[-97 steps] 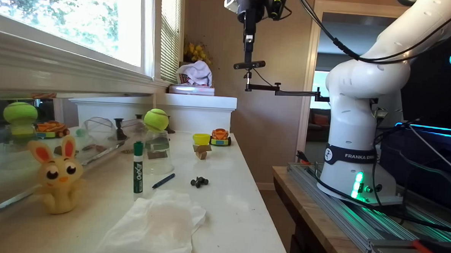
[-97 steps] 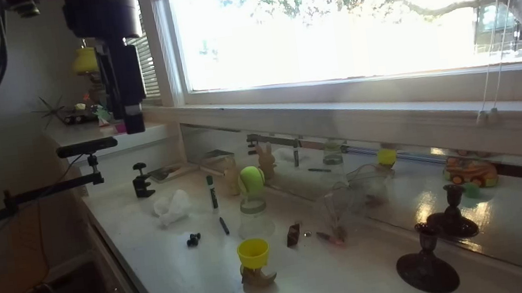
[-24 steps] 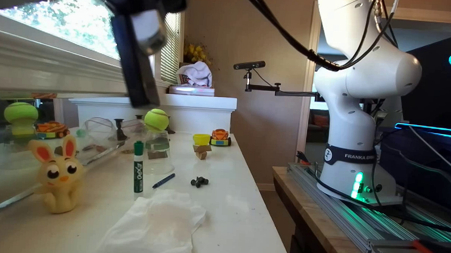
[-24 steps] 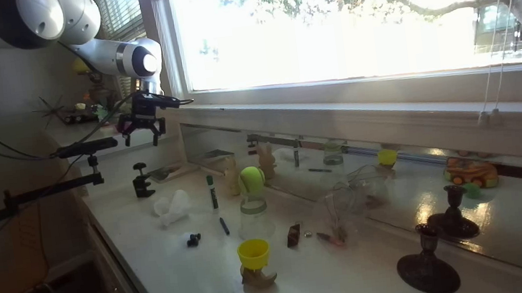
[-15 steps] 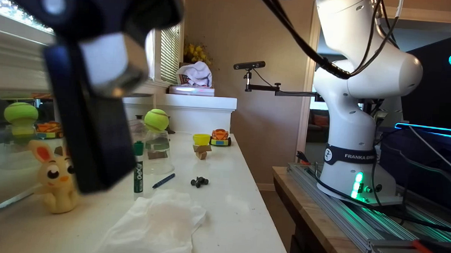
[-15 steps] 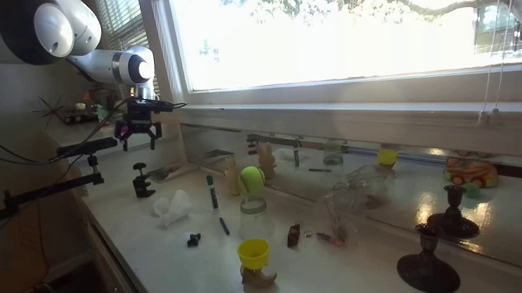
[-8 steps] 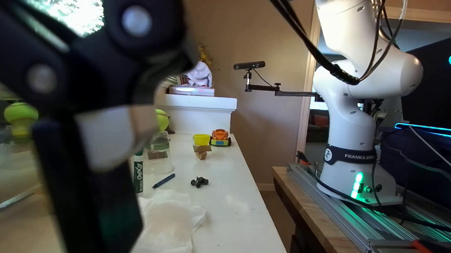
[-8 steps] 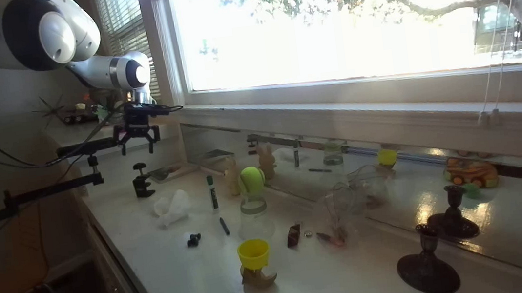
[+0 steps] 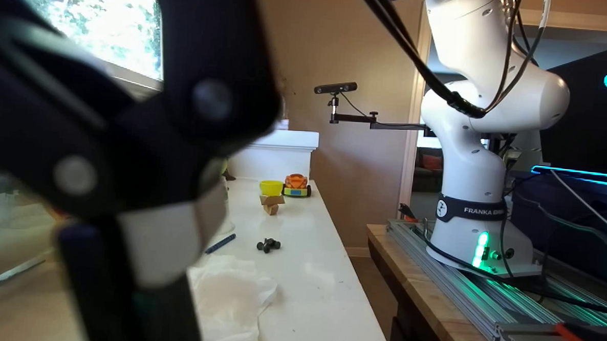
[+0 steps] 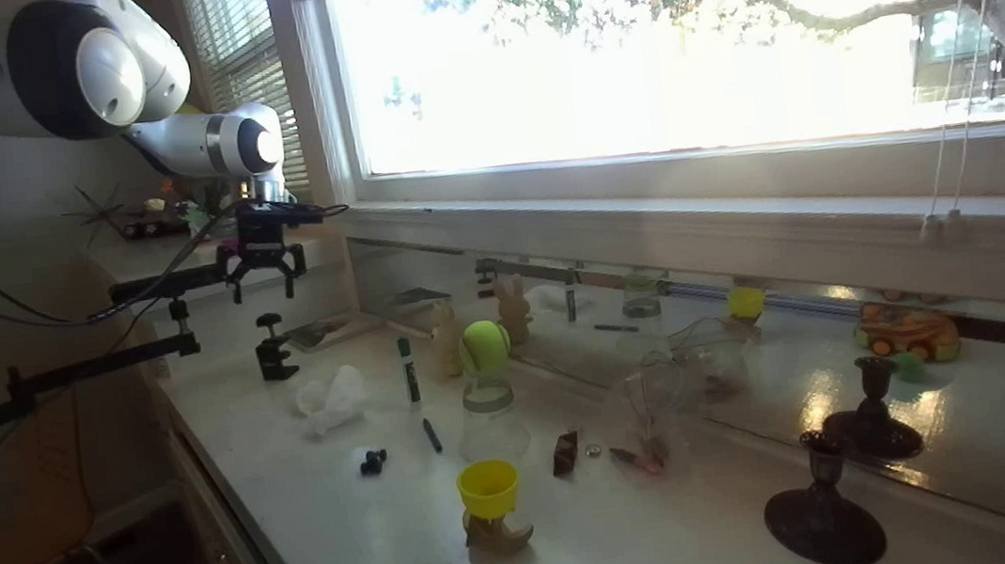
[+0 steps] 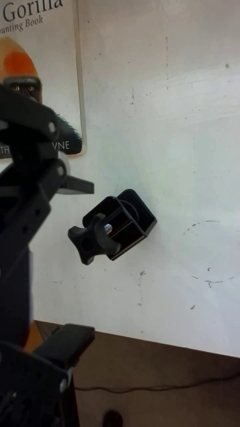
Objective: Move the black object to the right then left.
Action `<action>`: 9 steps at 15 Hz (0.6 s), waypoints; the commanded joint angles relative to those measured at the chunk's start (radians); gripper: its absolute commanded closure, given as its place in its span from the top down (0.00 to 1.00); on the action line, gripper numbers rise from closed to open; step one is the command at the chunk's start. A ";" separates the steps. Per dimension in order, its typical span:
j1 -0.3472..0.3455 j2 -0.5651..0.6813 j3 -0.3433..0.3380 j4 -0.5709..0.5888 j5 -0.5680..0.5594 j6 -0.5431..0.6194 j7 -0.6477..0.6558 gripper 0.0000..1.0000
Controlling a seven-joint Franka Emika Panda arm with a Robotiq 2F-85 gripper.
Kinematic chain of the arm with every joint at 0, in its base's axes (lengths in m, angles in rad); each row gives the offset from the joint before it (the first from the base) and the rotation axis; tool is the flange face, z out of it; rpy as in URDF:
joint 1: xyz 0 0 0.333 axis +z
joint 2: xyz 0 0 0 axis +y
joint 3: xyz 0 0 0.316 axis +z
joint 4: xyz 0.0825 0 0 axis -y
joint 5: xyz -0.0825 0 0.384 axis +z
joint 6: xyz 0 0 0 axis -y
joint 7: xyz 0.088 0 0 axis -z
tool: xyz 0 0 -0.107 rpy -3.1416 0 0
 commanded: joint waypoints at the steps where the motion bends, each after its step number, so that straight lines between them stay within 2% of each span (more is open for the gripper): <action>1: -0.006 0.007 0.009 0.011 -0.007 -0.007 0.004 1.00; 9: 0.008 0.039 0.004 0.010 -0.025 0.010 0.011 1.00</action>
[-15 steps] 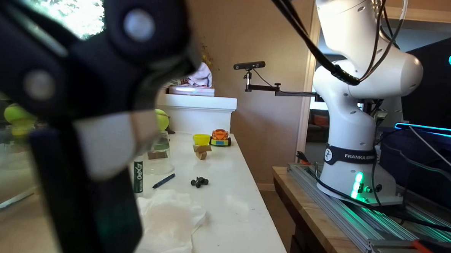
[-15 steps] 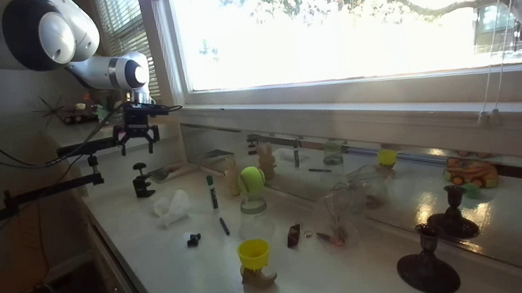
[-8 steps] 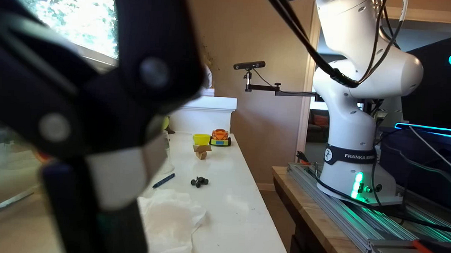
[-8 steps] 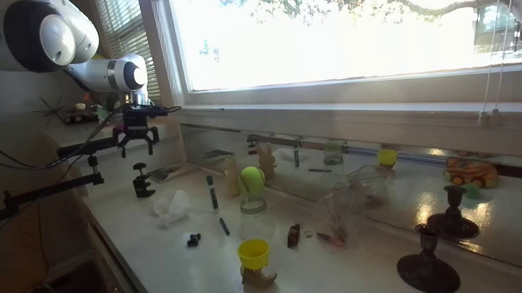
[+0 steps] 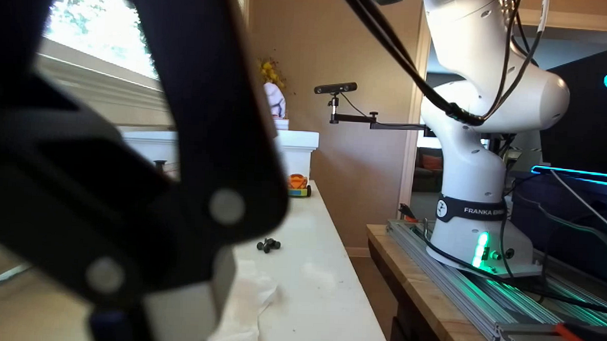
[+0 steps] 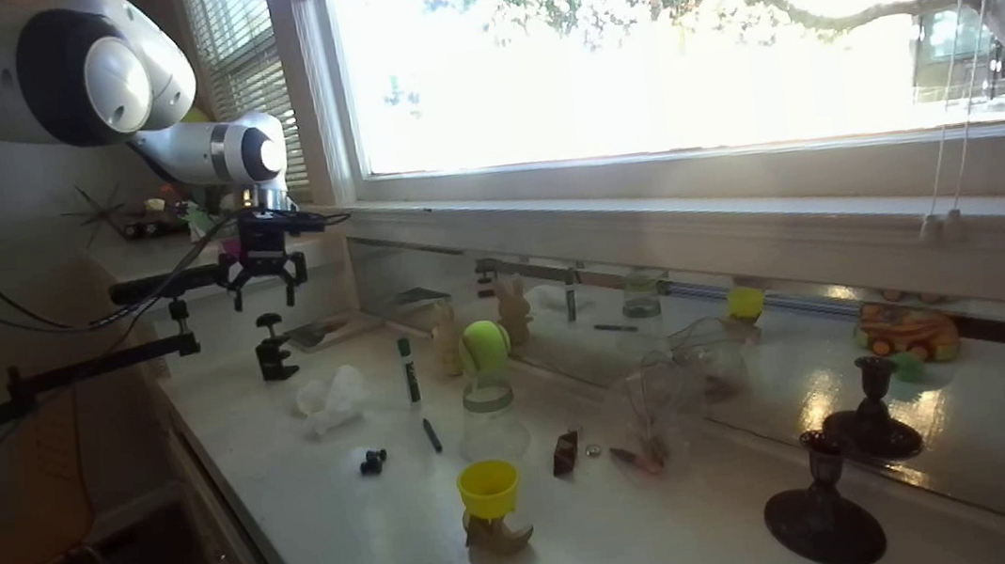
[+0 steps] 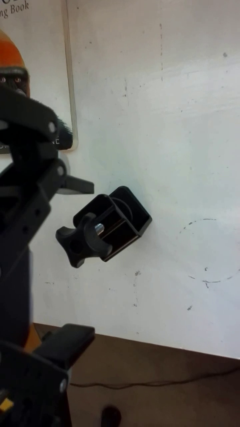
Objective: Move the black object to the right then left.
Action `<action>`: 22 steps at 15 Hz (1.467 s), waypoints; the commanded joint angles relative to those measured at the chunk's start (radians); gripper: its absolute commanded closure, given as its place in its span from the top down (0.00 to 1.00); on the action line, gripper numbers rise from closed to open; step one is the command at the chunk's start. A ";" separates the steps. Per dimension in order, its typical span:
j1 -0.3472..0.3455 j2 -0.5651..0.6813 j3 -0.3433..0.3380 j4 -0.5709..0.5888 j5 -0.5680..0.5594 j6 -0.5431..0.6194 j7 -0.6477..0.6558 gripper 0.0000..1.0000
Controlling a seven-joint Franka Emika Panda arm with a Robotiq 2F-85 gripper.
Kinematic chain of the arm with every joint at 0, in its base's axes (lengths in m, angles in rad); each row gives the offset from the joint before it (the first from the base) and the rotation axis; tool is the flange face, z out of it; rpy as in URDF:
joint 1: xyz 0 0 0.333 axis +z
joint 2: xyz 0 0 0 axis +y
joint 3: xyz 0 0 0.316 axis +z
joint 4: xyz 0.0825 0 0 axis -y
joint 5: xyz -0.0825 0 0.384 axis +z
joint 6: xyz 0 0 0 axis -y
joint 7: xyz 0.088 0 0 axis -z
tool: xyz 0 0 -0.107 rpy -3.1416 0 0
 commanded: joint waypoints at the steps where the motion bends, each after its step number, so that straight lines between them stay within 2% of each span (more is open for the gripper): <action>1: 0.008 0.021 0.004 0.010 -0.026 0.013 0.009 1.00; 9: 0.029 0.049 -0.001 0.020 -0.078 0.025 -0.027 1.00; 15: 0.032 0.070 -0.006 0.017 -0.082 0.099 0.001 1.00; 16: 0.031 0.070 -0.007 0.014 -0.082 0.109 0.003 0.96; 17: 0.030 0.069 -0.008 0.011 -0.081 0.117 0.008 0.72; 19: 0.031 0.061 -0.015 -0.005 -0.075 0.132 0.008 0.70; 22: 0.031 0.056 -0.019 -0.009 -0.068 0.136 0.024 0.48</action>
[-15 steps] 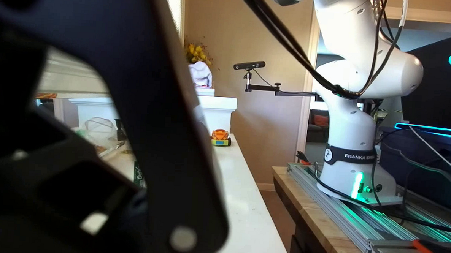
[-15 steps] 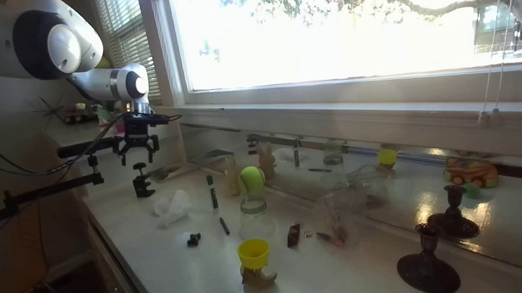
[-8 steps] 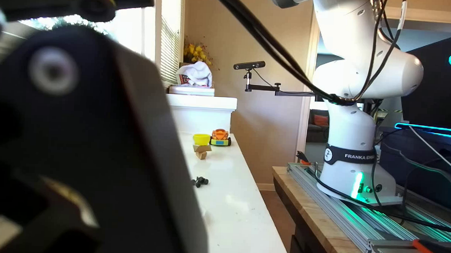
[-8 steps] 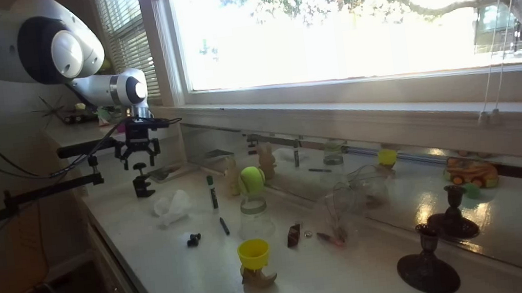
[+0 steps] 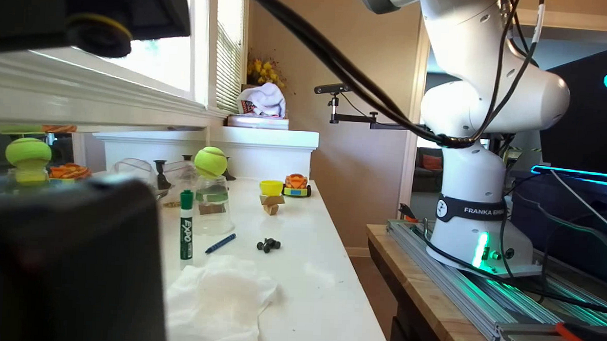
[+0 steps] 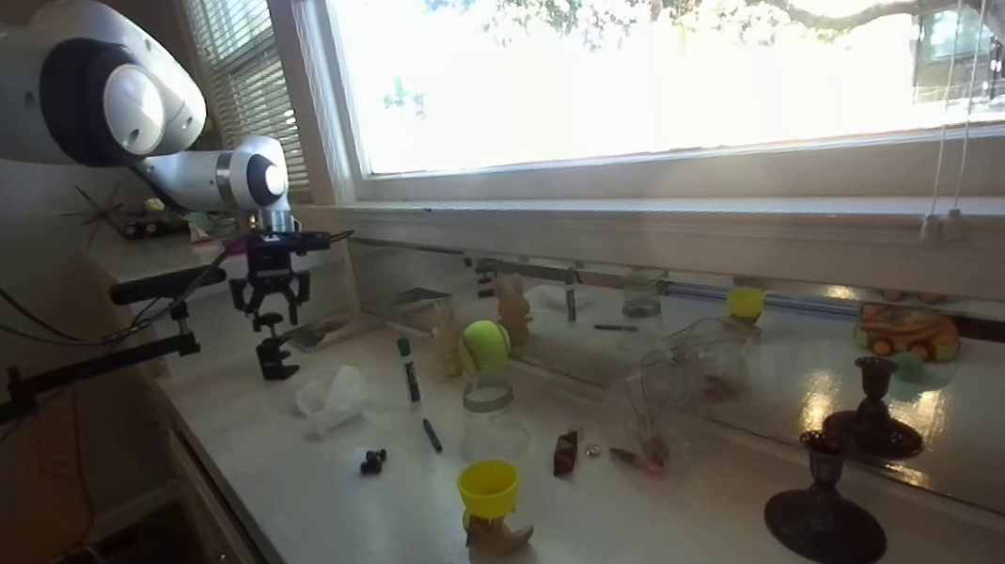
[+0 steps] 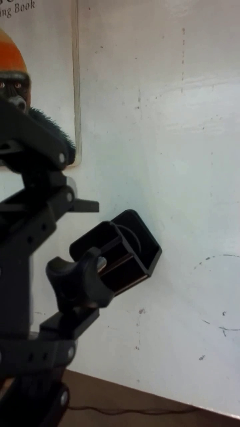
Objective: Move the black object to the right then left.
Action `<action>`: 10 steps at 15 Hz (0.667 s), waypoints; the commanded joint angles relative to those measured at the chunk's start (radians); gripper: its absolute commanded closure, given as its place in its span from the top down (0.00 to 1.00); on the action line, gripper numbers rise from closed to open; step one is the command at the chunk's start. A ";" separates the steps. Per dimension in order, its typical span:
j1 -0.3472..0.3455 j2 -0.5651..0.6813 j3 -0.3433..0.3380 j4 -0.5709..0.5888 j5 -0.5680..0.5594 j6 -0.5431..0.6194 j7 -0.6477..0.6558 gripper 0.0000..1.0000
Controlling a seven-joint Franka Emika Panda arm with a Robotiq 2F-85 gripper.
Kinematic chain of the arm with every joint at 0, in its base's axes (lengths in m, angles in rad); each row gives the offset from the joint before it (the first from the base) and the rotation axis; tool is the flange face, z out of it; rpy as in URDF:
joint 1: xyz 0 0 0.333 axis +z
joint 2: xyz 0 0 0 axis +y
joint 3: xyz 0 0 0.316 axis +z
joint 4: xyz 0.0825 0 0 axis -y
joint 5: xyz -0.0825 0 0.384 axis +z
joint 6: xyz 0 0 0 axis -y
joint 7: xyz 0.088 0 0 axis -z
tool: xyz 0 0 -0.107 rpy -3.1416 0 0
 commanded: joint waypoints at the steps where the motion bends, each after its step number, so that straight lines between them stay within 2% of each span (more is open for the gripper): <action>1: 0.009 -0.010 -0.010 -0.009 -0.005 0.025 0.047 0.42; 5: 0.010 0.002 -0.007 0.005 0.023 0.059 0.145 0.13; 10: 0.005 0.028 0.008 0.029 0.038 0.073 0.277 0.12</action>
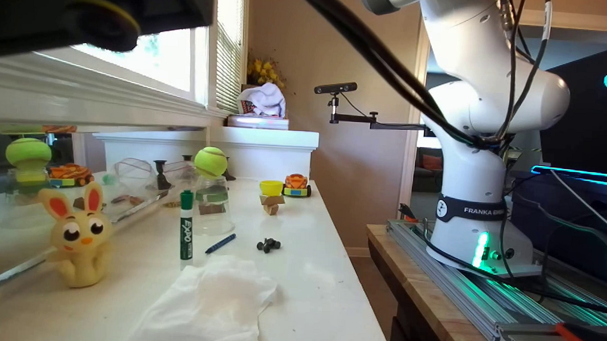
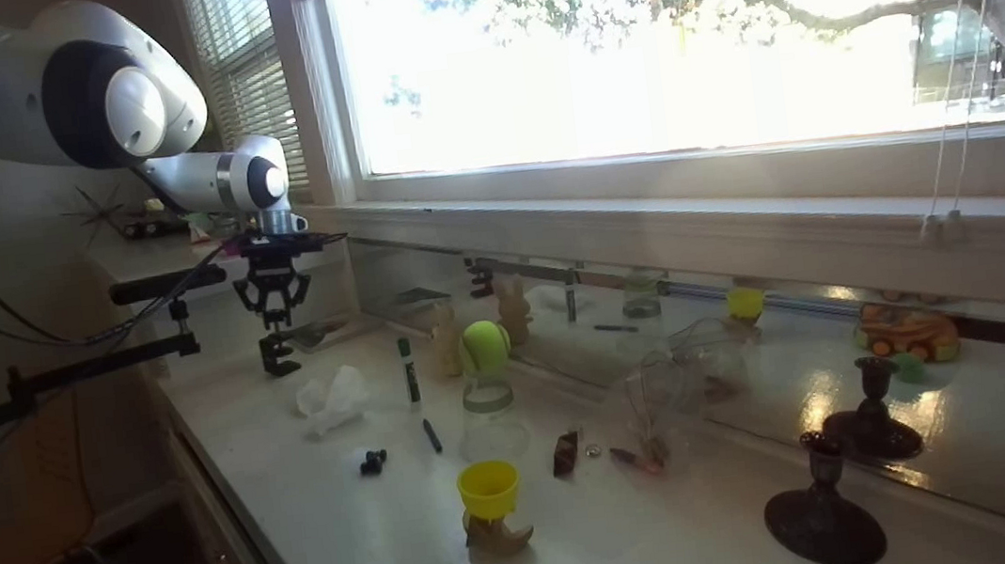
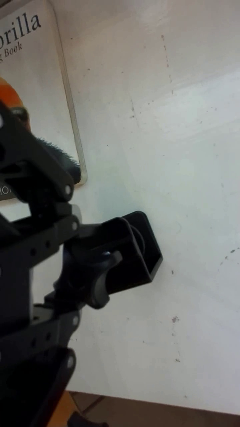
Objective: Move the black object to the right then left.
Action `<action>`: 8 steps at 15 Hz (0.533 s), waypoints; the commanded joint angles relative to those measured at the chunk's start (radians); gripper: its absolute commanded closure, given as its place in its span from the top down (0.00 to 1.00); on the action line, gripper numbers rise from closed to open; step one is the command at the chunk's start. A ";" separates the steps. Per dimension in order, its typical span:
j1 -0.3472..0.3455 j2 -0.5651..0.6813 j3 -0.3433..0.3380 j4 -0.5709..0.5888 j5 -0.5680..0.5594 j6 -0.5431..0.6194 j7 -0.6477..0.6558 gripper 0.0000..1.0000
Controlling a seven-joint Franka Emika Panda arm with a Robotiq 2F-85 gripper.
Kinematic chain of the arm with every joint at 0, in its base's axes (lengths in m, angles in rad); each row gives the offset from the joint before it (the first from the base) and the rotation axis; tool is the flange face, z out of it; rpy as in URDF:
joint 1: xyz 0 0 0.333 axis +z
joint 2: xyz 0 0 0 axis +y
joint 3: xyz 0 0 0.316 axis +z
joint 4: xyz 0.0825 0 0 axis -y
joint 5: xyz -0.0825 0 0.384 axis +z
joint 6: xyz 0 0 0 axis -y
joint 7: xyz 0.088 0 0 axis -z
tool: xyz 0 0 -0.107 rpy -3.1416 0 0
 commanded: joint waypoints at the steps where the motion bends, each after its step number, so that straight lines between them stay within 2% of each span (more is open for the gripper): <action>1: 0.006 0.025 0.006 0.031 0.032 0.011 0.098 0.12; 8: 0.010 0.018 -0.002 0.026 0.067 0.008 0.270 0.12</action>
